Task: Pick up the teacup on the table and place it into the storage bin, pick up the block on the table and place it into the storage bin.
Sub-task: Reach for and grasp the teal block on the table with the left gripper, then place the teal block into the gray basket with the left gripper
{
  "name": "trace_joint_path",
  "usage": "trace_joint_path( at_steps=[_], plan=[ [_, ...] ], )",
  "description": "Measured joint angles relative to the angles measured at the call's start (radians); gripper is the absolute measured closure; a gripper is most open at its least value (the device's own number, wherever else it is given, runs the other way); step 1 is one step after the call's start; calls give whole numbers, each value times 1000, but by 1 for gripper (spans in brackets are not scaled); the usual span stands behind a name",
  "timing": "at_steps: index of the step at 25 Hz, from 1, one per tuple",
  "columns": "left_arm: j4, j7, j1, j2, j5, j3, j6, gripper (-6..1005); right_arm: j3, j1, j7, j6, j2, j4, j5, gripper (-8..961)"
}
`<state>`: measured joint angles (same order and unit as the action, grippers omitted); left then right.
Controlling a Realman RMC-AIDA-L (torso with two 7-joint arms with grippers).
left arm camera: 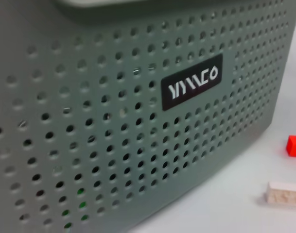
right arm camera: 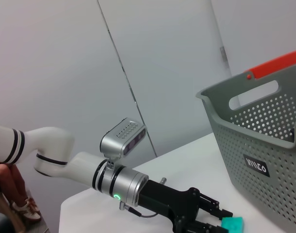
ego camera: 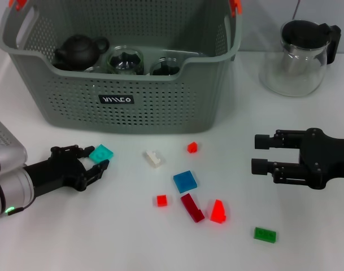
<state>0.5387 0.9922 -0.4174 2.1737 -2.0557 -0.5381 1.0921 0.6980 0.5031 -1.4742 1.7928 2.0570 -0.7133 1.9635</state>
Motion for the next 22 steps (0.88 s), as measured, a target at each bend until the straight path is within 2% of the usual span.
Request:
trace_joint_path(
  at_steps=[6, 11, 12, 15, 16, 18, 20, 22],
  plan=[
    [14, 26, 4, -2, 2, 7, 19, 544, 0, 0, 0, 2, 0, 0, 0, 298],
    [79, 79, 27, -12, 7, 33, 179, 595, 0, 0, -1, 7, 0, 0, 0, 298],
    [101, 100, 32, -23, 7, 55, 274, 595, 0, 0, -1, 7, 0, 0, 0, 298],
    [128, 154, 26, -75, 7, 159, 570, 595, 0, 0, -1, 8, -2, 0, 0, 298],
    [133, 186, 11, -98, 8, 215, 686, 595, 0, 1, -1, 8, -2, 0, 0, 298],
    [144, 260, -24, -132, 22, 321, 839, 595, 0, 3, 0, 8, -2, 0, 0, 298],
    [162, 371, -64, -154, 77, 402, 925, 595, 0, 6, 3, 7, 0, 0, 1, 298],
    [183, 495, -100, -165, 168, 439, 943, 595, 0, 7, 5, 3, 3, 0, 2, 298]
  ],
)
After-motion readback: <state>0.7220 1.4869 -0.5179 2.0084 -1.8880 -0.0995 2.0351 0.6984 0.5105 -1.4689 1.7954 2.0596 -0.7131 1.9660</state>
